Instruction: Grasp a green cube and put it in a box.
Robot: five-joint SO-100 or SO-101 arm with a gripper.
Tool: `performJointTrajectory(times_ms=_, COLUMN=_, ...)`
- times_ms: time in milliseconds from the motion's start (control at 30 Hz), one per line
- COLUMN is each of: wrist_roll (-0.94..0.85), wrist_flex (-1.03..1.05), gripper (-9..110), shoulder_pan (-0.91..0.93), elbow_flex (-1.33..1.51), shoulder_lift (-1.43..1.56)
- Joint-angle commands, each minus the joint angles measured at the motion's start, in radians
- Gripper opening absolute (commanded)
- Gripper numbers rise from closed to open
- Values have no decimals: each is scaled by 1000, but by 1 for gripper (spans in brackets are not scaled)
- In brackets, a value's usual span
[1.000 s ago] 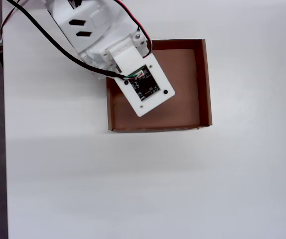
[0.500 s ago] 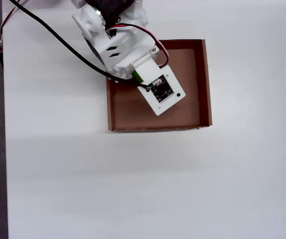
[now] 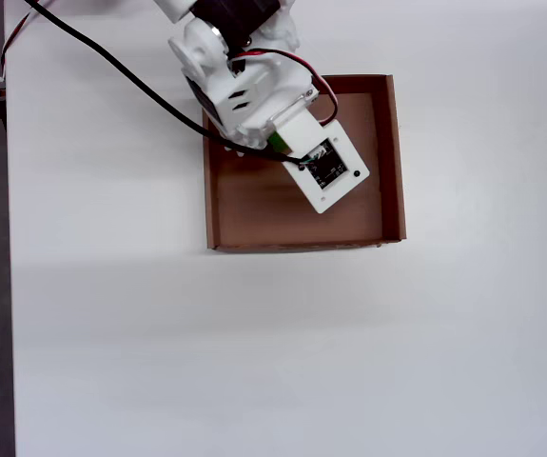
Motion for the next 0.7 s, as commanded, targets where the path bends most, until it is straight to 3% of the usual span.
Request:
performJointTrajectory(times_ms=0, wrist_roll=2, wrist_flex=-18, gripper=15, shoulder_pan=-9, elbow_flex=-5, shoulder_lift=3)
performJointTrajectory(times_ms=233, wrist_roll=2, wrist_flex=-14, gripper=24, shoulder_pan=21, elbow_flex=0, shoulder_lift=61)
performJointTrajectory(times_ms=433, wrist_roll=28, wrist_flex=77, gripper=24, shoulder_pan=121, elbow_flex=-37, shoulder_lift=244)
performJointTrajectory(times_ms=633, wrist_roll=52, wrist_flex=184, gripper=24, shoulder_pan=331, elbow_flex=64, shoulder_lift=515)
performJointTrajectory(times_ms=667, wrist_roll=52, wrist_flex=202, gripper=24, shoulder_pan=442, elbow_flex=173, shoulder_lift=634)
